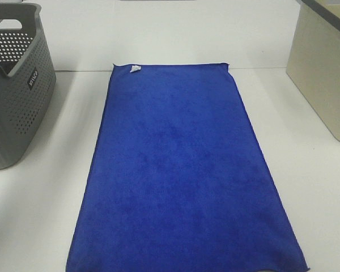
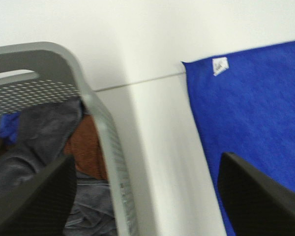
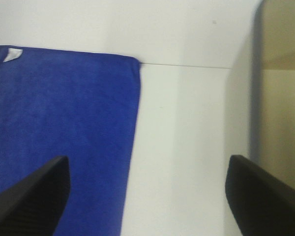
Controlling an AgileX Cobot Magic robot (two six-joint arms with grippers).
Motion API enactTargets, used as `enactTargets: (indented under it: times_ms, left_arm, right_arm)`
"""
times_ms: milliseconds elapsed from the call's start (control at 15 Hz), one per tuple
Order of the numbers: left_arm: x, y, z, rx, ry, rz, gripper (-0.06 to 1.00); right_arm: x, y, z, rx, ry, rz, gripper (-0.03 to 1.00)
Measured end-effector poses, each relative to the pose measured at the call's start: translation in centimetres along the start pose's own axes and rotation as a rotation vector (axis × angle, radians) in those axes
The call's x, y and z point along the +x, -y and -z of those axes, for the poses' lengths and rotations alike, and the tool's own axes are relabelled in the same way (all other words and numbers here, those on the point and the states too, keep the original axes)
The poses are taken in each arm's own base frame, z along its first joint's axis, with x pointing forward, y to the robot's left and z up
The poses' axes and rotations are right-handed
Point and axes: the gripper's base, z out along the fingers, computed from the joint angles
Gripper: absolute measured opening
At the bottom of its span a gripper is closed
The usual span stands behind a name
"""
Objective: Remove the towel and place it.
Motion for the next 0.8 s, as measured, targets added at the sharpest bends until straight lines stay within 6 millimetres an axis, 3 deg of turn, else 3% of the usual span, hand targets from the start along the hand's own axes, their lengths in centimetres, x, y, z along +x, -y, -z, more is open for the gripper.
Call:
enactTargets:
  times_ms: [267, 400, 600, 800]
  left_arm:
    - [-0.5, -7.7, 4.8, -0.032, 0.088, 0.130, 0.75]
    - [-0.3, -10.0, 6.1, -0.037, 0.112, 0.159, 0.75]
    - [1.4, -9.8, 6.8, -0.022, 0.045, 0.134, 0.75]
    - [7.2, -9.0, 9.4, -0.034, -0.107, 0.109, 0.75]
  right_arm:
    - [2.3, 8.2, 6.3, 0.162, 0.030, -0.162, 0.83]
    - [3.6, 9.9, 8.7, 0.204, 0.039, -0.211, 0.83]
    - [6.6, 8.7, 10.5, 0.194, -0.004, -0.214, 0.83]
    - [12.0, 6.4, 13.0, 0.168, -0.061, -0.193, 0.82]
